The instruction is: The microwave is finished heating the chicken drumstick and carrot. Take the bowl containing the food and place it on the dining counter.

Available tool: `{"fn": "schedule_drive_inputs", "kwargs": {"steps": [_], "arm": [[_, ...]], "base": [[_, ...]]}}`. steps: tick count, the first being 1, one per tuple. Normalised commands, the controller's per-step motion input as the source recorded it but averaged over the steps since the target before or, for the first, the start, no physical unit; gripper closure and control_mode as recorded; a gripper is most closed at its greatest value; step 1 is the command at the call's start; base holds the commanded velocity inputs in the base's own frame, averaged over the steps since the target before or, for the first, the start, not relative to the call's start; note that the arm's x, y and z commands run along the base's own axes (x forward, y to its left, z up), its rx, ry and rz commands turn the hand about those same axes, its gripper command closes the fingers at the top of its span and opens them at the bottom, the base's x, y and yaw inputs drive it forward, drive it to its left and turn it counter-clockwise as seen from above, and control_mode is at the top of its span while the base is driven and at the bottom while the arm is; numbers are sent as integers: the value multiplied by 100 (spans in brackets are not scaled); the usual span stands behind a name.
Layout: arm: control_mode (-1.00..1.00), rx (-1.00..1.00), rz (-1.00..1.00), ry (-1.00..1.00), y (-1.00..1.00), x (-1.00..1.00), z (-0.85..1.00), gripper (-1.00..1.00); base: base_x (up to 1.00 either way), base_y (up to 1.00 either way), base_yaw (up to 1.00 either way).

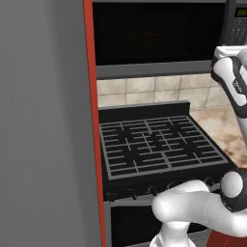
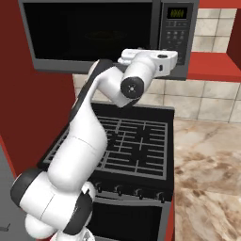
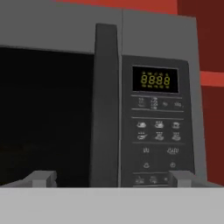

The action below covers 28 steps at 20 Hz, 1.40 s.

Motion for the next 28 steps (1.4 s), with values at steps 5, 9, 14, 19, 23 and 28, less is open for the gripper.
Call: {"fn": "schedule_drive_inputs", "kwargs": {"steps": [5,9,14,19,23,28], "arm": [[-100,2,0,15,-24,76,12,-100],[-100,0,0,14,-3,77,1,-100],[-100,0,0,9,0,75,0,100],[-100,0,0,1,0,25,0,100],[-100,0,0,0,0,0,0,100],[-100,0,0,-2,10,-18,2,100]], "base": [[0,0,0],[0,0,0],[0,0,0],[0,0,0],[0,0,0],[0,0,0]]}}
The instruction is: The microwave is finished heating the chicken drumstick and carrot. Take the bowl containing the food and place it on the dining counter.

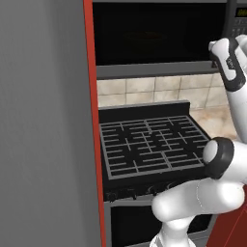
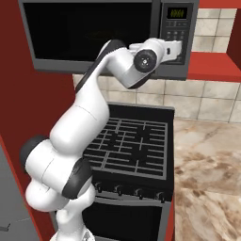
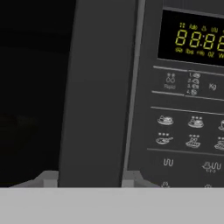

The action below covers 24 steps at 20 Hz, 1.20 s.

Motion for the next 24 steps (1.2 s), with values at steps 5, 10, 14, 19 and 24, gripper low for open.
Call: {"fn": "schedule_drive_inputs", "kwargs": {"steps": [5,10,14,19,24], "arm": [[-100,1,-1,0,42,-60,38,100],[-100,2,-2,0,51,-92,68,100],[-100,2,-2,0,50,-100,96,100],[-100,1,-1,0,52,-100,100,100],[-100,0,-2,-2,53,-100,98,100]], "base": [[0,0,0],[0,0,0],[0,0,0],[0,0,0],[0,0,0]]}}
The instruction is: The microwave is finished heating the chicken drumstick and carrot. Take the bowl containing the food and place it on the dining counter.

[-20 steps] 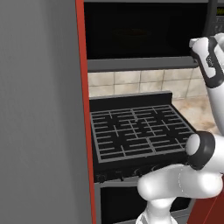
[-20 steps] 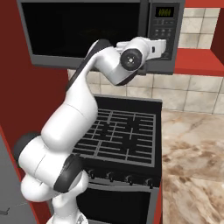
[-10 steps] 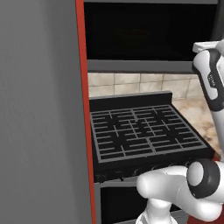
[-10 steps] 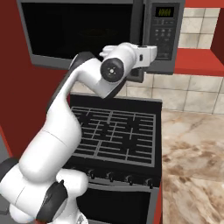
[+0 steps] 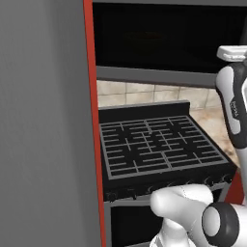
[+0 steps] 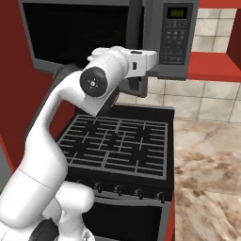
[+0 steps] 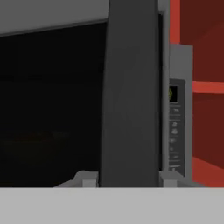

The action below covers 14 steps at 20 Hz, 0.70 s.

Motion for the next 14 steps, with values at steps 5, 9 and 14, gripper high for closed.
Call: {"fn": "schedule_drive_inputs", "kwargs": {"steps": [5,9,14], "arm": [[-100,0,-4,-5,59,-100,72,100],[-100,0,-5,-2,75,-100,22,-100],[-100,0,-9,0,65,-100,10,-100]], "base": [[0,0,0],[0,0,0],[0,0,0]]}}
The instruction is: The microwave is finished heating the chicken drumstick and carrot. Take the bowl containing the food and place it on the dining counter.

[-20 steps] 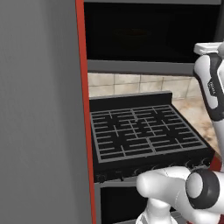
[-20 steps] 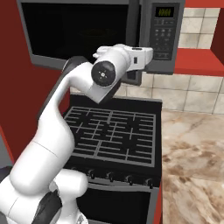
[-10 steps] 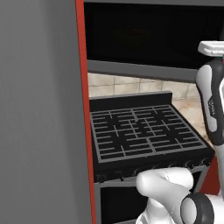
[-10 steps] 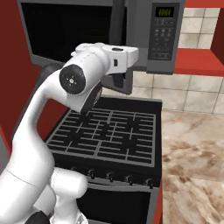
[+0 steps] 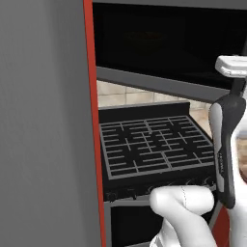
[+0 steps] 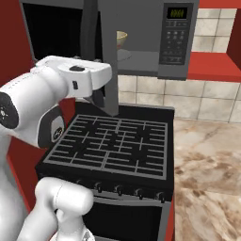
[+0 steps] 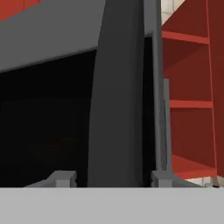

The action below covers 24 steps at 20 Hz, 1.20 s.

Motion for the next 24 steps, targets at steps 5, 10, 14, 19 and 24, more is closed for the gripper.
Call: {"fn": "schedule_drive_inputs", "kwargs": {"steps": [5,10,14,19,24], "arm": [[-100,0,-12,5,43,-100,2,-100],[-100,-5,-4,7,22,-100,-3,-100],[-100,1,0,0,-50,-100,-3,-100],[-100,29,10,2,-100,-62,8,-100],[-100,64,10,17,-100,-3,-6,-100]], "base": [[0,0,0],[0,0,0],[0,0,0],[0,0,0],[0,0,0]]}}
